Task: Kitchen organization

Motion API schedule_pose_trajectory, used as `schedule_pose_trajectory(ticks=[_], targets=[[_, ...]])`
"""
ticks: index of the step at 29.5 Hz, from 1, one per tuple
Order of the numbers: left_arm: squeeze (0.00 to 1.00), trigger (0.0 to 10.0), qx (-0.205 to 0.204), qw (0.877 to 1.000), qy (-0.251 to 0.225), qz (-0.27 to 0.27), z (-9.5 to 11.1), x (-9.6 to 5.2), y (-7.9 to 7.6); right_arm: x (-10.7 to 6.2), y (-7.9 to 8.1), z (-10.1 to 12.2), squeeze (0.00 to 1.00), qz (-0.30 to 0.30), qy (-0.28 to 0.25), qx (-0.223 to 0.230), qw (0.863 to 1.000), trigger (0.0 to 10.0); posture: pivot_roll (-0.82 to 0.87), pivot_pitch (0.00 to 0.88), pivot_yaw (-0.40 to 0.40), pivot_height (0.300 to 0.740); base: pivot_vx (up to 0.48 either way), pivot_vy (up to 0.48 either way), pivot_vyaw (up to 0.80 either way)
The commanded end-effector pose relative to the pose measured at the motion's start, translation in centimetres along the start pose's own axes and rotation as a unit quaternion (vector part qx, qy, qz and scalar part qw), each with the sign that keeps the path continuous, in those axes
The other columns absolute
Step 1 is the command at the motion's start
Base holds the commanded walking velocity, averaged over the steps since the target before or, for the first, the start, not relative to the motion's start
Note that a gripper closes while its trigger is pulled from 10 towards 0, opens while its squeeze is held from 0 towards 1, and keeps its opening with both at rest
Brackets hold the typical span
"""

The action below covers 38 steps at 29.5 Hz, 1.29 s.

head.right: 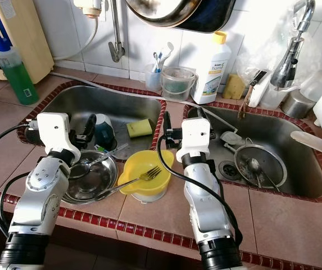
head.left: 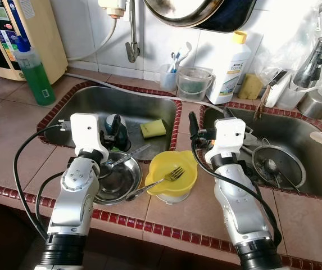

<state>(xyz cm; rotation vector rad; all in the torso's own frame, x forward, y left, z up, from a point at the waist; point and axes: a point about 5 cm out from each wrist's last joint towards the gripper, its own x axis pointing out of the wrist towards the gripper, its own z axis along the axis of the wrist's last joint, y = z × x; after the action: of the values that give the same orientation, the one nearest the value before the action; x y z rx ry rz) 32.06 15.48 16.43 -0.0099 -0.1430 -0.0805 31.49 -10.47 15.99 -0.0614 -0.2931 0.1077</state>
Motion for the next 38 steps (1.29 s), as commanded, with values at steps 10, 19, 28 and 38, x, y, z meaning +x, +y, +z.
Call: schedule_pose_trajectory(ticks=[10,19,28,38], targets=[[0.0,10.0,-0.001,1.0,-0.002,-0.012,0.51,0.07,-0.27,0.01,-0.28,-0.02,0.0,-0.002,0.001,-0.006,1.0,10.0,-0.18,0.0,-0.03,0.74,0.0,0.0,0.0],[0.0,10.0,-0.002,1.0,-0.001,-0.019,0.72,0.31,-0.49,0.02,-0.44,-0.08,0.0,-0.006,0.003,-0.007,1.0,10.0,-0.19,0.0,-0.025,0.74,0.0,0.0,0.0],[0.0,10.0,-0.001,1.0,-0.002,-0.021,0.89,0.34,-0.51,-0.13,-0.33,-0.12,0.0,-0.005,0.004,-0.005,1.0,10.0,-0.18,0.006,-0.025,0.74,0.0,0.0,0.0],[0.0,10.0,-0.005,1.0,0.002,-0.022,0.85,0.21,-0.53,-0.28,-0.28,-0.25,0.0,-0.004,0.007,-0.005,1.0,10.0,-0.18,0.013,-0.029,0.74,0.0,0.0,0.0]])
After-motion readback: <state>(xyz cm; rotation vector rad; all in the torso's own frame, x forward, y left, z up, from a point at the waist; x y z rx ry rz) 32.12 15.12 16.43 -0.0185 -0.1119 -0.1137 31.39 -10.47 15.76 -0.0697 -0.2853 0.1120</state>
